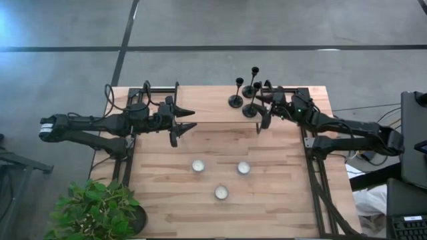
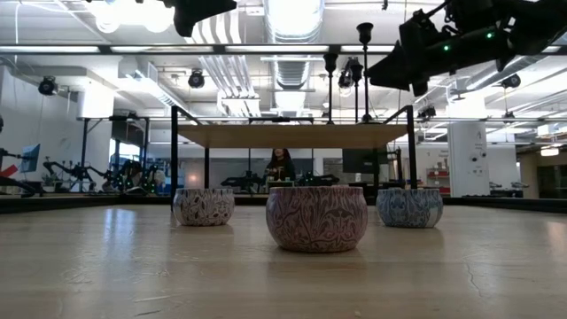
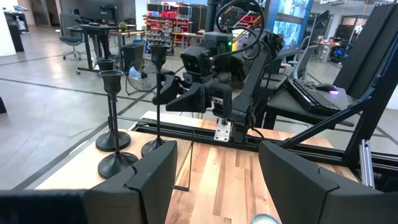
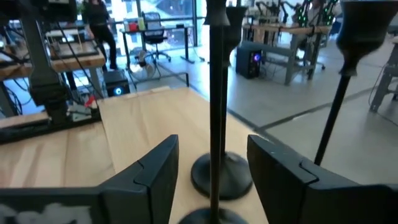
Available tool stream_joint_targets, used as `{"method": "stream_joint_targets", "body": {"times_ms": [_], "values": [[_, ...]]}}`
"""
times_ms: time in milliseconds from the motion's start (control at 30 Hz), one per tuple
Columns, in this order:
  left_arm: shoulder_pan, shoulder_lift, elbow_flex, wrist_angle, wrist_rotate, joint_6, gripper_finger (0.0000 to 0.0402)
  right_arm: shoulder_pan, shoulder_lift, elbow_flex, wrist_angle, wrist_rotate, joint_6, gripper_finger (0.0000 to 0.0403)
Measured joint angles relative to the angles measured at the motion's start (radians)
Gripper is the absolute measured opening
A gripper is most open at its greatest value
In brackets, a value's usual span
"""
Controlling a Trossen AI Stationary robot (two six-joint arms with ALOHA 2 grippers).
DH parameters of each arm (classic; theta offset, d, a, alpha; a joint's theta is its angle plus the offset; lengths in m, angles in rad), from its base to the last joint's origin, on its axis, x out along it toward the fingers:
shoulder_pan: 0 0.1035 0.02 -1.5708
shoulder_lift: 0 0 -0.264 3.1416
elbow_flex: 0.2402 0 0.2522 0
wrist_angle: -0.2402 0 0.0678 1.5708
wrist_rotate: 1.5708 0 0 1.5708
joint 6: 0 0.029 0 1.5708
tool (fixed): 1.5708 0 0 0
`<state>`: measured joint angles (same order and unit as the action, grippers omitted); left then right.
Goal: Pick & Place candle stick holders
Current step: Put the white scented candle on the shelf
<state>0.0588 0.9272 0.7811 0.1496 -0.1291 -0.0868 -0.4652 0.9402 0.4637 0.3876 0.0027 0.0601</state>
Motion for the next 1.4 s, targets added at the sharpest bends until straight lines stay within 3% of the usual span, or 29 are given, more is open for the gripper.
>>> {"method": "stream_joint_targets", "body": {"times_ms": [300, 633, 833, 933, 1100, 1200, 1300, 1400], "values": [[0.000, 0.000, 0.000, 0.000, 0.000, 0.000, 0.0234, 0.000, -0.114, 0.000, -0.163, -0.001, 0.016, 0.0176], [-0.001, 0.000, 0.000, -0.001, 0.000, 0.000, 0.0234, 0.000, -0.346, 0.000, -0.390, -0.005, 0.074, 0.0161], [-0.001, 0.000, 0.000, -0.001, 0.000, 0.000, 0.0234, 0.003, -0.464, 0.000, -0.486, -0.088, 0.146, 0.0146], [-0.001, 0.000, 0.000, -0.001, 0.000, 0.000, 0.0234, 0.003, -0.494, 0.000, -0.507, -0.179, 0.203, 0.0136], [-0.001, 0.000, 0.000, -0.001, 0.000, 0.000, 0.0234, 0.006, -0.522, 0.000, -0.511, -0.313, 0.299, 0.0099], [-0.001, 0.000, 0.000, -0.001, 0.000, 0.000, 0.0234, 0.032, -0.529, 0.000, -0.511, -0.328, 0.291, 0.0058], [-0.001, 0.000, 0.000, -0.001, 0.000, 0.000, 0.0234, 0.062, -0.548, 0.001, -0.514, -0.288, 0.223, 0.0017], [-0.001, 0.000, 0.000, -0.001, 0.000, 0.000, 0.0234, 0.096, -0.597, 0.001, -0.516, -0.178, 0.190, 0.0010]]}}
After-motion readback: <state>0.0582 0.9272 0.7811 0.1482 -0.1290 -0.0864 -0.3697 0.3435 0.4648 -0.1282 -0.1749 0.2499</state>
